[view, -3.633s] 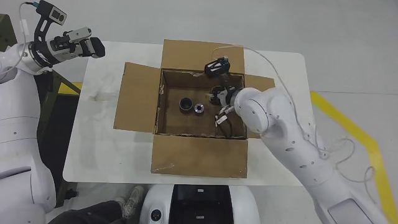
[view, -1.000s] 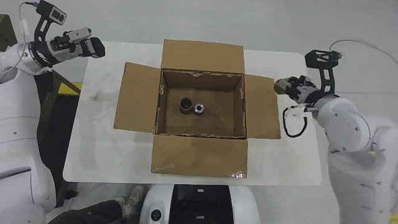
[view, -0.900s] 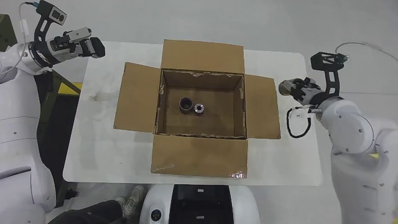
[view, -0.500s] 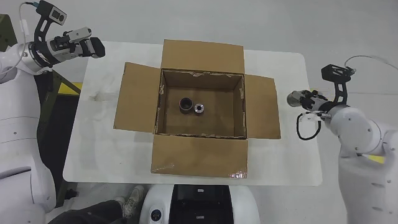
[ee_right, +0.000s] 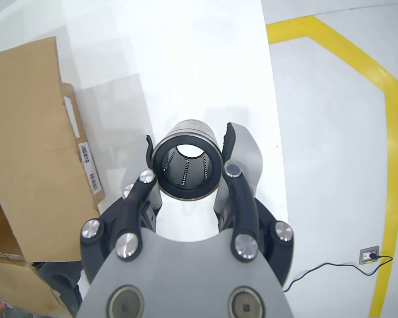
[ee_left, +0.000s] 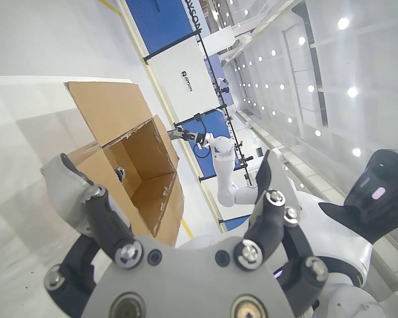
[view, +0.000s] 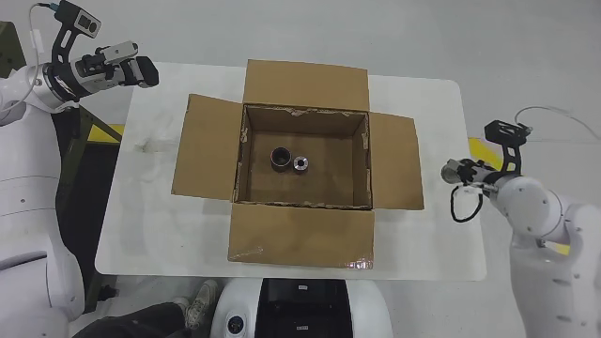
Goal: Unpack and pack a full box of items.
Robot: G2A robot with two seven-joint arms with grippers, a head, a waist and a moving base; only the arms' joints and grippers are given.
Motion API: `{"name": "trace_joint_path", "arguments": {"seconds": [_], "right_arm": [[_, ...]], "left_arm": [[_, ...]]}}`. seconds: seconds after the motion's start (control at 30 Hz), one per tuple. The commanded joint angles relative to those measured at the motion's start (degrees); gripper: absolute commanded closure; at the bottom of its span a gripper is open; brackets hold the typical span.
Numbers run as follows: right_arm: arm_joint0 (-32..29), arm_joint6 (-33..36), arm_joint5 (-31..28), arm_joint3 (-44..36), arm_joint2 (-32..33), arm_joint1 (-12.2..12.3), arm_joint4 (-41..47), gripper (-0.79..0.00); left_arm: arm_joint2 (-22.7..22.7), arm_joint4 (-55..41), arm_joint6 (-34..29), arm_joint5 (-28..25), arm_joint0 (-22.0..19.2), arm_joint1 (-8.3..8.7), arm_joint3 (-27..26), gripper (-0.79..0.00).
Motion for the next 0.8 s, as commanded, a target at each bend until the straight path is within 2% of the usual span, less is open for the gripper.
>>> {"name": "trace_joint_path", "arguments": {"seconds": [0.0, 0.77], "right_arm": [[-0.11, -0.51, -0.21, 1.19, -0.05, 0.04, 0.05, 0.0], [0.07, -10.1, -2.85, 12.61, -3.2, 0.15, 1.33, 0.0]], "left_arm": [[0.0, 0.0, 0.0, 0.0, 0.0, 0.0, 0.0, -0.785], [0.0, 0.0, 0.0, 0.0, 0.0, 0.0, 0.0, -0.785]]}}
